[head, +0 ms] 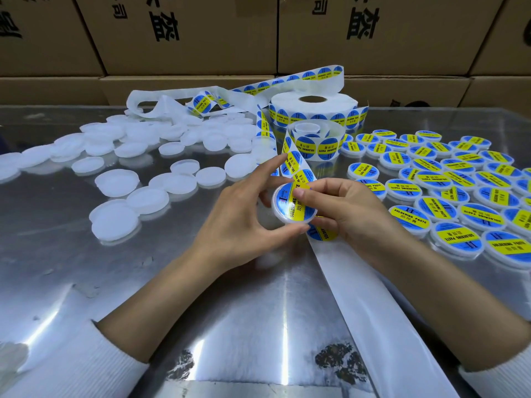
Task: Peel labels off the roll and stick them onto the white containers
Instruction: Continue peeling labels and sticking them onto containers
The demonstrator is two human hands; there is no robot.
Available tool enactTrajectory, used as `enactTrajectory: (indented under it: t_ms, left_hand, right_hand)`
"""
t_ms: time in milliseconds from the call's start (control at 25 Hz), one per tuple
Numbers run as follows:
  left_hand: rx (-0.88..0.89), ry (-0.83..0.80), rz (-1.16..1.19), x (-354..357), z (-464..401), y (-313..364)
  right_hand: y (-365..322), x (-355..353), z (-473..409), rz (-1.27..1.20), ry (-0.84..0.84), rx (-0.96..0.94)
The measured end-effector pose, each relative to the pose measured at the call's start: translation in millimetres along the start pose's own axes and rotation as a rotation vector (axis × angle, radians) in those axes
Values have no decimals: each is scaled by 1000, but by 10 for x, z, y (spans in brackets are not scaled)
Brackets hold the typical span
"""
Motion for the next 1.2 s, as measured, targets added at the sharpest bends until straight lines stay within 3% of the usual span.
enactTrajectory:
  t_ms: [360,640,880,960,1120,1200]
  left_hand:
    - [24,75,-20,-72,-24,77]
    - [105,71,-110,-98,-21,163]
    - [142,133,-111,-97,-27,246]
    - [184,71,-148,-38,-28,278]
    - [262,-182,-253,140,-26,302]
    - [265,-164,-257,119,-26,298]
  right_hand:
    - [-144,32,51,109,-8,-304]
    - [-38,217,105,79,-169,-154]
    - [-4,157,52,58,17,-67]
    - [42,118,18,38,79,5]
    - [79,129,0,-208,43,54]
    - [95,133,-9,-213,23,55]
Point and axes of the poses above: each hand's wrist, its own z-axis away from the middle knuckle, its own x-axis out of the palm, y = z × x, the point moved 5 cm from there along -z, towards the middle knuckle, and after that the axes turned 5 degrees about x, right-handed, at the moved point
